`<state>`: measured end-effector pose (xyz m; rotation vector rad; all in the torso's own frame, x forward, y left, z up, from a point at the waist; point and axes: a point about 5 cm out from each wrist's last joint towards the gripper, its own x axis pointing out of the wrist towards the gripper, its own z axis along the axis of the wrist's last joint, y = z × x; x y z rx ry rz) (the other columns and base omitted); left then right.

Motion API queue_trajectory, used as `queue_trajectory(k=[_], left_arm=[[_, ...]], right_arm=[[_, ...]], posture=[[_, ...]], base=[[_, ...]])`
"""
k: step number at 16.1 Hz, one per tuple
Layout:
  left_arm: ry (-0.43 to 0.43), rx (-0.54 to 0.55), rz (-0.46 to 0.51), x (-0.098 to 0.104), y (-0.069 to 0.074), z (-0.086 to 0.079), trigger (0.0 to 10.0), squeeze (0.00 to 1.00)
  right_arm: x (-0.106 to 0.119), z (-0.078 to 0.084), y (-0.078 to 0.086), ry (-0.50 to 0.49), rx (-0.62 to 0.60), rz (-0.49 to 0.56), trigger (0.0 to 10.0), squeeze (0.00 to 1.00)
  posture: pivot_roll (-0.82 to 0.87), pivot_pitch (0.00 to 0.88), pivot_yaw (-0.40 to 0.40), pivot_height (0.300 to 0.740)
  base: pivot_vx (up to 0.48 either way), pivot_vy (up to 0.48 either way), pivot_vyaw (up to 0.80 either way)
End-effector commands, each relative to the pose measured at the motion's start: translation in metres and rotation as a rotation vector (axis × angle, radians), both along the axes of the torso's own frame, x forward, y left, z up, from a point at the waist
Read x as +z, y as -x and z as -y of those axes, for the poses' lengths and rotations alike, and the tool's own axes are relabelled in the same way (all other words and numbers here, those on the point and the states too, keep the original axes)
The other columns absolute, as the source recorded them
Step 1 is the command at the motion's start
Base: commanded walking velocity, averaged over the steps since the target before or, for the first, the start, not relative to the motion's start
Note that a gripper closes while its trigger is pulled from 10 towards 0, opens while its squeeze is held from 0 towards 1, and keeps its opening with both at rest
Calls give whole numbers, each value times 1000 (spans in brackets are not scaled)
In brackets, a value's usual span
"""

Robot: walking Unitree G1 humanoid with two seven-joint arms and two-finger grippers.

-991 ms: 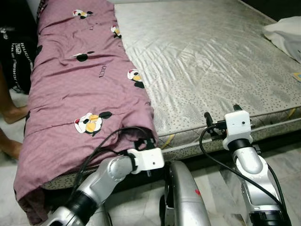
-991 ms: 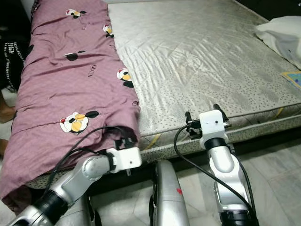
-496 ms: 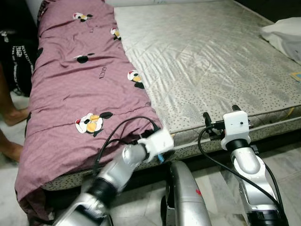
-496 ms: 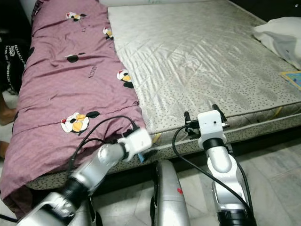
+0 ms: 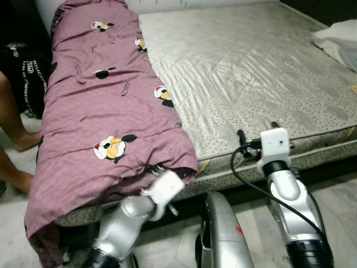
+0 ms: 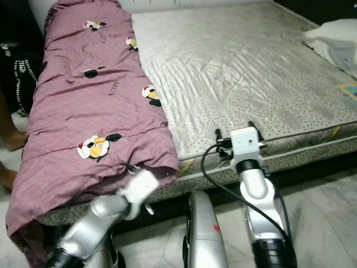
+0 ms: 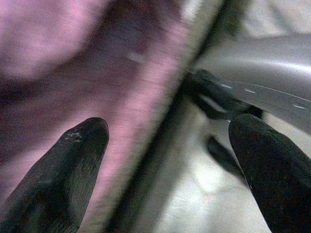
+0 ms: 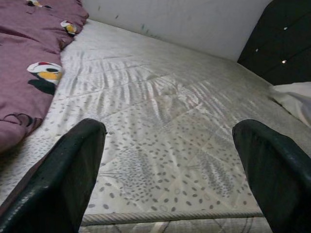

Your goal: Clean up the room

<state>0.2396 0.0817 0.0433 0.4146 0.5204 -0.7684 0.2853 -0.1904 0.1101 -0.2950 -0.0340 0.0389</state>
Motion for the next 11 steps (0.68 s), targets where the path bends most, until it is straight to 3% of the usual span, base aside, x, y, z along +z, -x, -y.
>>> queue_trajectory(k=[1,3,4,7,9,10,11], left_arm=[[-19,4,90,14,-3,-8,10000,0],[16,-48,277,36,2,-12,10000,0],[45,-39,420,52,-2,-10,10000,0],[178,89,542,79,-7,-10,10000,0],[247,232,598,91,-10,-20,10000,0],[258,416,637,95,-19,-40,10000,0],[293,555,613,93,-26,-56,10000,0]], right_arm=[[2,-1,-2,2,4,14,10000,0],[-1,-7,-6,-9,19,10,10000,0],[-1,-9,-8,-13,24,13,10000,0],[-1,-11,-8,-15,27,17,10000,0],[-6,-9,-4,-17,25,3,10000,0],[-7,-6,-1,-25,16,-2,10000,0],[-8,-2,2,-22,7,-9,10000,0]], posture=[[-80,0,-7,517],[-48,0,-19,517],[-40,0,-23,517],[-34,0,-29,517],[-34,0,-34,517],[-38,0,-39,517],[-43,7,-43,517]], base=[[0,0,0],[0,0,0],[0,0,0],[0,0,0],[0,0,0],[0,0,0],[0,0,0]])
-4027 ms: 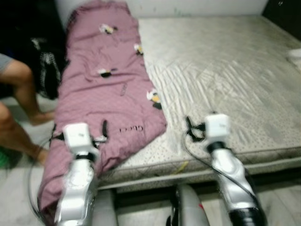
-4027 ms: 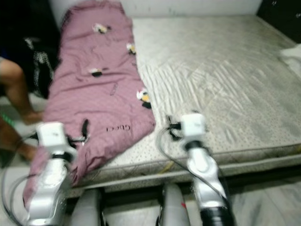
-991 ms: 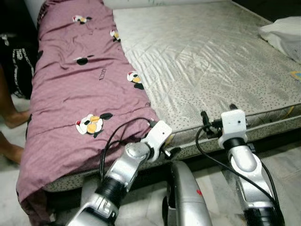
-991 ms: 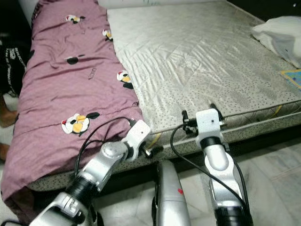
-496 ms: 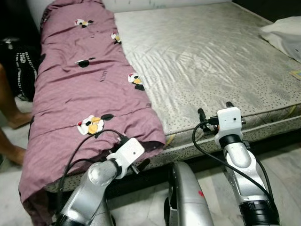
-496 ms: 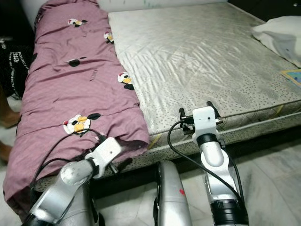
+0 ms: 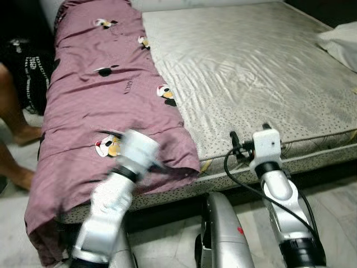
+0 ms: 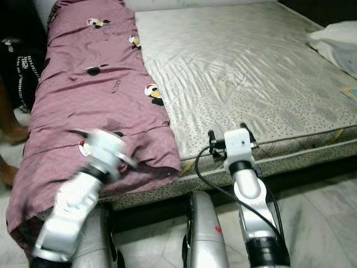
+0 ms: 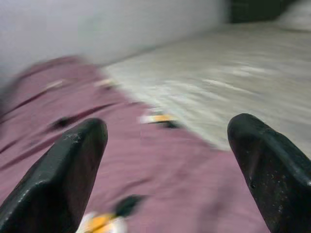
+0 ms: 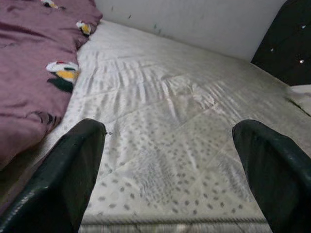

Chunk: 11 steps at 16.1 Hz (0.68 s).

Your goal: Clean up the room

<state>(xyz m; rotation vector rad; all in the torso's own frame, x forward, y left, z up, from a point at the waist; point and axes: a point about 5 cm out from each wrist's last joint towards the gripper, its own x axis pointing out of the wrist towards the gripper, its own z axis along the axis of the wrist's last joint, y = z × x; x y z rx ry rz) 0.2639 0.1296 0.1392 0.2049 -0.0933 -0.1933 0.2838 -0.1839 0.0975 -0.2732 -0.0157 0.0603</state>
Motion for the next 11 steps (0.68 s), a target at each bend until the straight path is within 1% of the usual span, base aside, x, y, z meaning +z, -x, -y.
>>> queue_trajectory(k=[1,2,3,4,5,6,7,8,9,10,11], left_arm=[[41,85,-33,-5,-3,-14,10000,0],[93,177,-85,-18,-7,-33,10000,0],[92,253,-110,-26,-12,-52,10000,0],[91,320,-130,-30,-17,-68,10000,0],[103,366,-151,-32,-22,-77,10000,0],[72,443,-275,-46,-35,-88,10000,0],[77,466,-380,-58,-46,-88,10000,0],[67,437,-414,-62,-55,-79,10000,0],[23,353,-449,-65,-69,-63,10000,0],[-24,255,-491,-69,-76,-45,10000,0],[-63,187,-531,-75,-77,-33,10000,0]], right_arm=[[3,5,2,1,-14,10,10000,0],[-1,7,7,18,-4,-5,10000,0],[-5,10,13,33,-5,-23,10000,0],[-5,15,17,40,-19,-30,10000,0],[-4,18,20,43,-29,-32,10000,0],[-3,23,24,54,-36,-40,10000,0],[-3,26,28,59,-41,-47,10000,0],[-3,28,29,64,-48,-48,10000,0],[-2,31,31,72,-59,-51,10000,0],[-1,32,32,70,-66,-54,10000,0],[-1,32,33,70,-66,-56,10000,0]], posture=[[-44,10,-44,517],[-60,28,-47,517],[-73,40,-49,517],[-87,56,-49,517],[-108,74,-50,517],[-118,86,-52,517],[-132,95,-50,517],[-139,97,-47,517],[-159,101,-45,517],[-166,97,-45,517],[-169,94,-43,517]], base=[[0,0,0],[0,0,0],[0,0,0],[0,0,0],[0,0,0],[0,0,0],[0,0,0],[0,0,0],[0,0,0],[0,0,0],[0,0,0]])
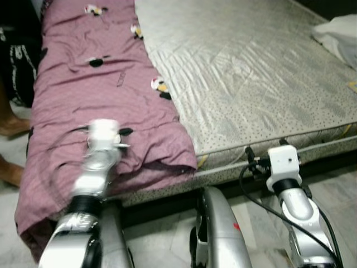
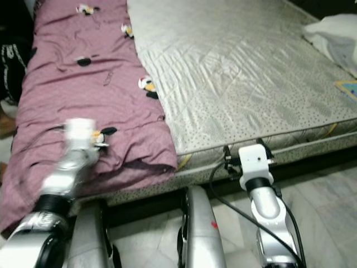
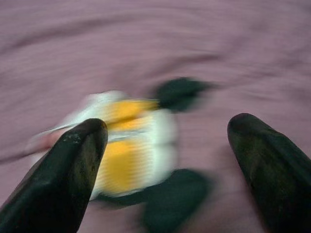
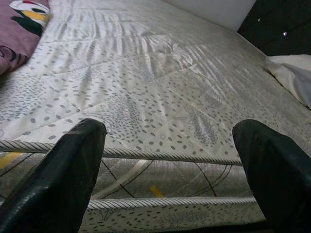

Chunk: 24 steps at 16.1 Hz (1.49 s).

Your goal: Clean up the room

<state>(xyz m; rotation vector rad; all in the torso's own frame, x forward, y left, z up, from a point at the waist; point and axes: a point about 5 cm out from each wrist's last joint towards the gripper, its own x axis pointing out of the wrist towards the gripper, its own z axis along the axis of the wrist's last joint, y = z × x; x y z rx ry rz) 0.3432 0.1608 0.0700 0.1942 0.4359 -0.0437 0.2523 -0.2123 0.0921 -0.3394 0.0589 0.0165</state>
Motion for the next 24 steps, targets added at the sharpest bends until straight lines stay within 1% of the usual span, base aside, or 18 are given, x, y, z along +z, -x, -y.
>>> queue_trajectory(k=[1,3,4,6,8,10,11,12,14,15,16,17,18,19,20,21,22,24], left_arm=[[-8,-143,-79,-12,4,21,10000,0],[-96,-511,-208,-34,23,74,10000,0],[-110,-556,-228,-39,27,79,10000,0],[-159,-718,-299,-58,49,97,10000,0],[-246,-731,-251,-57,45,96,10000,0],[-230,-637,-124,-40,30,91,10000,0],[-177,-518,102,-10,16,83,10000,0],[-160,-363,266,12,15,66,10000,0],[-48,-276,350,27,28,54,10000,0],[-5,-233,417,39,41,46,10000,0],[9,-219,441,43,46,43,10000,0],[57,-139,504,54,63,34,10000,0],[89,-66,517,57,73,26,10000,0],[125,86,491,53,89,8,10000,0],[128,138,464,50,95,1,10000,0],[129,304,396,33,113,-26,10000,0],[149,404,377,27,122,-45,10000,0],[113,410,367,27,122,-54,10000,0]], right_arm=[[4,4,1,3,-12,8,10000,0],[8,2,-3,5,-14,12,10000,0],[8,2,-4,5,-14,14,10000,0],[9,1,-8,5,-13,19,10000,0],[10,-1,-12,2,-16,24,10000,0],[10,-4,-17,-10,-11,34,10000,0],[14,-7,-26,-33,-14,54,10000,0],[20,-10,-36,-50,-13,80,10000,0],[25,-14,-46,-72,-16,105,10000,0],[28,-19,-53,-88,-12,116,10000,0],[28,-21,-56,-92,-9,118,10000,0],[29,-28,-63,-111,5,117,10000,0],[28,-33,-67,-126,15,114,10000,0],[27,-40,-72,-155,30,101,10000,0],[27,-43,-74,-165,35,96,10000,0],[16,-56,-80,-194,59,35,10000,0],[12,-69,-85,-206,77,5,10000,0],[14,-85,-90,-195,127,8,10000,0]], posture=[[-175,90,-43,517],[-172,79,-40,517],[-172,77,-39,517],[-169,67,-34,517],[-154,56,-32,517],[-137,44,-24,517],[-97,34,-18,517],[-69,32,-16,517],[-22,34,-23,517],[0,37,-27,517],[6,38,-28,517],[53,45,-31,517],[77,48,-34,517],[96,52,-32,517],[96,52,-32,517],[95,41,-22,517],[104,38,-22,517],[105,30,-18,517]], base=[[0,0,0],[0,0,0],[0,0,0],[0,0,0],[0,0,0],[0,0,0],[0,0,0],[0,0,0],[0,0,0],[0,0,0],[0,0,0],[0,0,0],[0,0,0],[0,0,0],[0,0,0],[0,0,0],[0,0,0],[0,0,400]])
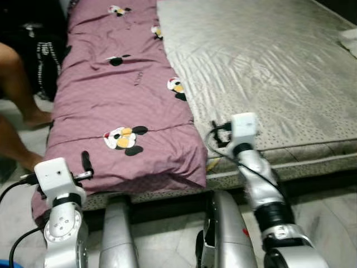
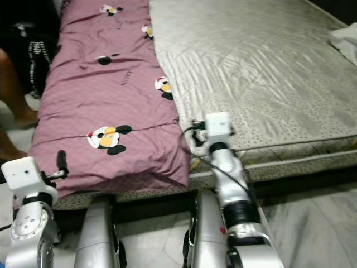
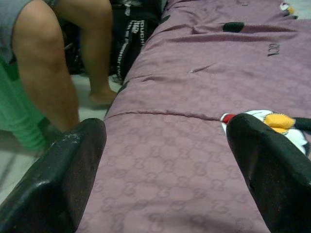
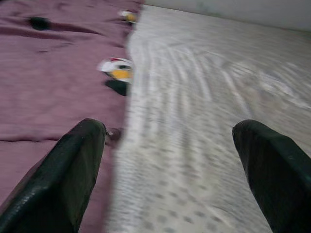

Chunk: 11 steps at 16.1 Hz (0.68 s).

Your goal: Clean up the room

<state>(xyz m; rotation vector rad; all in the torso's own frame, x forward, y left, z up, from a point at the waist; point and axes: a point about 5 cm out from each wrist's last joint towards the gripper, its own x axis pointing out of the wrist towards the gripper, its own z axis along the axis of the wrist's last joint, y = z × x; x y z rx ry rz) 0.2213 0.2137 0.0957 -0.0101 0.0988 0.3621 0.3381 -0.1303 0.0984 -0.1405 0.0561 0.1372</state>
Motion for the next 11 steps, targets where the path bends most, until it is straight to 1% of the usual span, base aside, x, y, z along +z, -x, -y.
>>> queue_trajectory(k=[1,2,3,4,5,6,7,8,9,10,11], left_arm=[[-19,-24,2,5,-4,2,10000,0],[-20,-41,7,7,-5,5,10000,0],[-29,-82,11,11,-9,14,10000,0],[-23,-99,16,12,-11,18,10000,0],[-9,-116,21,14,-13,24,10000,0],[15,-132,24,16,-15,28,10000,0],[23,-148,26,17,-17,31,10000,0],[27,-170,26,18,-19,35,10000,0],[27,-176,25,18,-19,36,10000,0],[24,-191,22,19,-21,38,10000,0],[24,-191,22,19,-21,38,10000,0]], right_arm=[[7,-11,-6,7,28,25,10000,0],[7,-14,-7,-1,33,21,10000,0],[0,-18,-6,-42,45,-26,10000,0],[-5,-21,-4,-43,58,-69,10000,0],[-19,-25,-2,-40,90,-174,10000,0],[-37,-32,4,-38,131,-310,10000,0],[-49,-38,9,-7,175,-397,10000,0],[-61,-45,17,16,209,-507,10000,0],[-65,-48,19,11,210,-544,10000,0],[-80,-52,33,-74,239,-737,10000,0],[-80,-52,33,-74,239,-737,10000,0]], posture=[[105,30,-18,517],[111,27,-15,517],[108,27,-14,517],[105,28,-13,517],[96,31,-8,517],[89,34,-4,517],[89,34,-4,517],[90,34,-4,517],[90,34,-4,517],[93,32,-8,517],[93,32,-8,517]], base=[[0,0,800],[0,0,800],[0,0,0],[0,0,0],[0,0,0],[0,0,0],[0,0,0],[0,0,0],[0,0,0],[0,0,0],[0,0,0]])
